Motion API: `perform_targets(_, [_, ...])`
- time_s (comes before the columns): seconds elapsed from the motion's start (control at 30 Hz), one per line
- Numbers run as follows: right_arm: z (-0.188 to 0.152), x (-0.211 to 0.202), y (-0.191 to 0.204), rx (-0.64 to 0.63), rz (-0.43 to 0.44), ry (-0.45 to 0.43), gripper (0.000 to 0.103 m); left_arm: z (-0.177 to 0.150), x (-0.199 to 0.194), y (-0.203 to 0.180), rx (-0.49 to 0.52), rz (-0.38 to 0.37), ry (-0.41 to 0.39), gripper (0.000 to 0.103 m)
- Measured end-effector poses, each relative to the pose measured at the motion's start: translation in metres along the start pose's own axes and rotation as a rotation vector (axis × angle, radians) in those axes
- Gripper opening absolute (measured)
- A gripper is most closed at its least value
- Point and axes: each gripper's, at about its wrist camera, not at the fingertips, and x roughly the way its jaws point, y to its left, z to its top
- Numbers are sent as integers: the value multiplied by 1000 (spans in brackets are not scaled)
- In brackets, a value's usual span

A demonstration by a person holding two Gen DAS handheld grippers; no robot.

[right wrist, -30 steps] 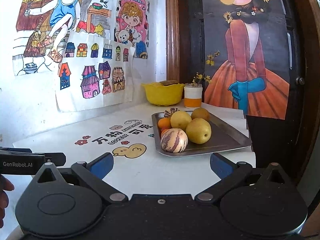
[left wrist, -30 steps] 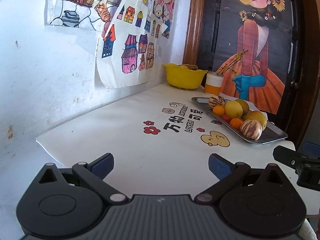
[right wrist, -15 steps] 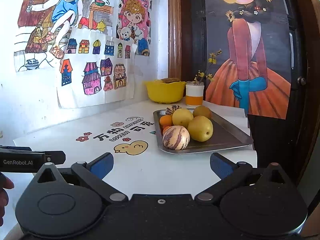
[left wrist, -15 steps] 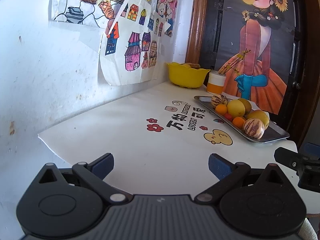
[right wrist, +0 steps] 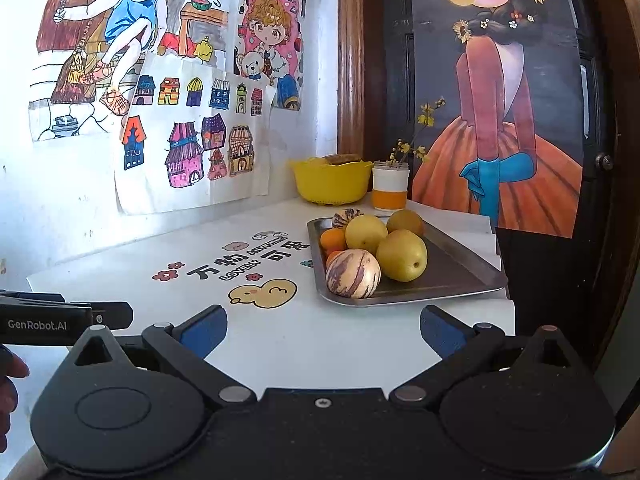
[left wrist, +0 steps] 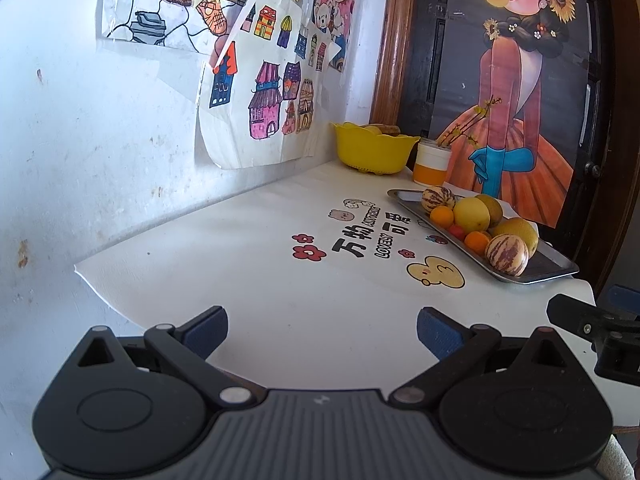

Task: Organize fruits

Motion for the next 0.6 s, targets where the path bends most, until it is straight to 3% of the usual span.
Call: perform_targets(0.6, [0,0,1,1,0,0,102,-3,0,-1,-3,-2,7,103])
